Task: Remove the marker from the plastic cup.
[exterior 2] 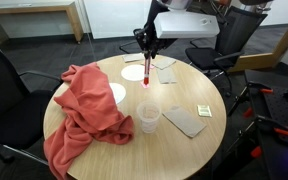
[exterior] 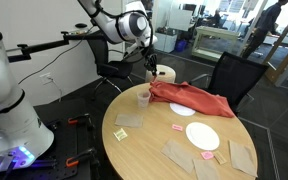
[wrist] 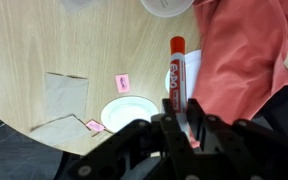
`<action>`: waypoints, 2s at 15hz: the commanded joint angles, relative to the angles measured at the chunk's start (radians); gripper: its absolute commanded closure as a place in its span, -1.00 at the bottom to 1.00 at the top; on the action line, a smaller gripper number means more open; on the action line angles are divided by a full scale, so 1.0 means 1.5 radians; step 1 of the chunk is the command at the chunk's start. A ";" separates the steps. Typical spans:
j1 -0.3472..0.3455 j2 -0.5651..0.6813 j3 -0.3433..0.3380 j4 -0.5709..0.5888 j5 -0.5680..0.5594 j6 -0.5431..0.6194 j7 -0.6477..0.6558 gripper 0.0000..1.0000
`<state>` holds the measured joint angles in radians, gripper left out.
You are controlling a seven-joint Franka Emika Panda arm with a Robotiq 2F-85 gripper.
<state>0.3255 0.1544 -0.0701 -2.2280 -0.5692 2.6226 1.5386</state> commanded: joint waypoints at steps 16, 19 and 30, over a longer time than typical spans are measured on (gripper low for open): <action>-0.137 0.170 -0.018 -0.051 0.300 0.286 -0.034 0.90; -0.142 0.212 -0.008 -0.039 0.386 0.314 -0.070 0.90; -0.161 0.334 0.021 0.030 0.559 0.332 -0.149 0.90</action>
<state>0.1034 0.6227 -0.0587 -2.2129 0.2203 3.1013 1.3552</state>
